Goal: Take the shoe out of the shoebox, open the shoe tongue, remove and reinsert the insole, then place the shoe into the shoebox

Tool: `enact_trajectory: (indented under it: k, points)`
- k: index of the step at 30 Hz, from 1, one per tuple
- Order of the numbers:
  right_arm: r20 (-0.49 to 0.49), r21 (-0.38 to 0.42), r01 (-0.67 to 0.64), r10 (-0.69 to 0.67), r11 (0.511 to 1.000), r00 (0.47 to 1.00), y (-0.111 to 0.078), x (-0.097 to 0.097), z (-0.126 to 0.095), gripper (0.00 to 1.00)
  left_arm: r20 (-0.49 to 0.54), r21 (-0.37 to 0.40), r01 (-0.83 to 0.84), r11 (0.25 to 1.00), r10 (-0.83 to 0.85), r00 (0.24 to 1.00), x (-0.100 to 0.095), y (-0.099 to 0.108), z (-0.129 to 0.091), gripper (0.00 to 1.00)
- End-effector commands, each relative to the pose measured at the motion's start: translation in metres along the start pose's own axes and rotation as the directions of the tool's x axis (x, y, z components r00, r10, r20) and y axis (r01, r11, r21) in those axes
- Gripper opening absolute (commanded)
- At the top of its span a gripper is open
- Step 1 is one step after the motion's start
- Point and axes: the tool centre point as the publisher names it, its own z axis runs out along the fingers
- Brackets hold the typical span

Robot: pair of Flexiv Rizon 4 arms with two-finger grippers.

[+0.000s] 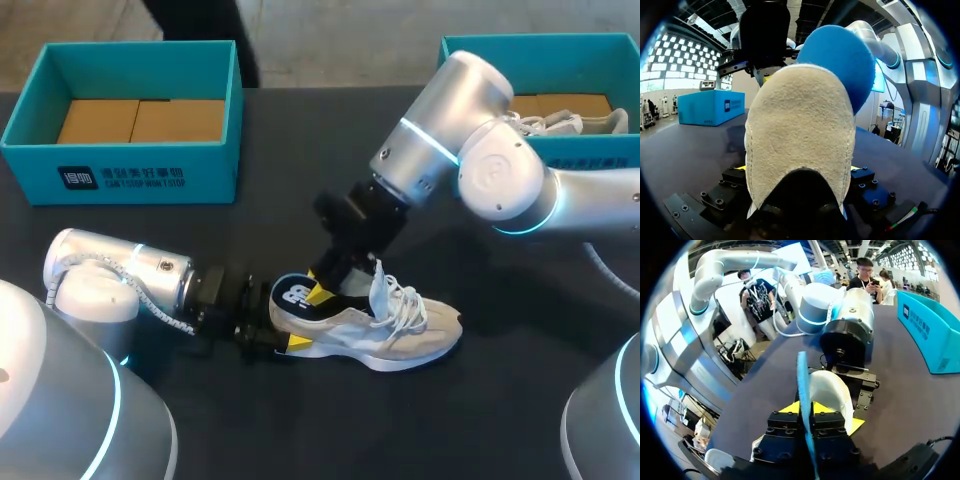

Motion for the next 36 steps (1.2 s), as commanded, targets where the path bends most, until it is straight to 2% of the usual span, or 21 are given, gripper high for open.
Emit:
enact_trajectory:
  k: [1,9,17,18,31,32,33,36]
  points:
    - [0.003,0.000,0.006,-0.006,1.000,1.000,0.003,0.000,0.001,0.00,0.003,-0.001,0.001,1.000,-0.001,1.000,-0.001,0.002,0.000,0.00]
    - [0.062,-0.012,0.052,-0.051,0.999,0.997,0.018,0.006,-0.019,0.00,0.003,-0.001,0.001,1.000,-0.001,1.000,-0.001,0.002,0.000,0.00]
    - [0.115,-0.046,0.131,-0.125,0.990,0.985,0.047,0.011,-0.044,0.00,0.003,-0.001,0.001,1.000,-0.001,1.000,-0.001,0.002,0.000,0.00]
    - [0.135,-0.029,0.117,-0.112,0.993,0.984,0.054,0.012,-0.048,0.00,0.003,-0.001,0.001,1.000,-0.001,1.000,-0.001,0.002,0.000,0.00]
    - [0.135,-0.029,0.117,-0.112,0.993,0.984,0.054,0.012,-0.048,0.00,0.003,-0.001,0.001,1.000,-0.001,1.000,-0.001,0.002,0.000,0.00]
    - [0.112,-0.106,0.149,-0.137,0.983,0.984,0.053,0.011,-0.042,0.00,0.003,-0.001,0.001,1.000,-0.001,1.000,-0.001,0.002,0.000,0.00]
    - [0.104,-0.149,0.171,-0.156,0.974,0.982,0.055,0.010,-0.038,0.00,0.003,-0.001,0.001,1.000,-0.001,1.000,-0.001,0.002,0.000,0.00]
    - [0.096,-0.194,0.200,-0.184,0.960,0.978,0.072,0.009,-0.038,0.00,0.003,-0.001,0.001,1.000,-0.001,1.000,-0.001,0.002,0.000,0.00]
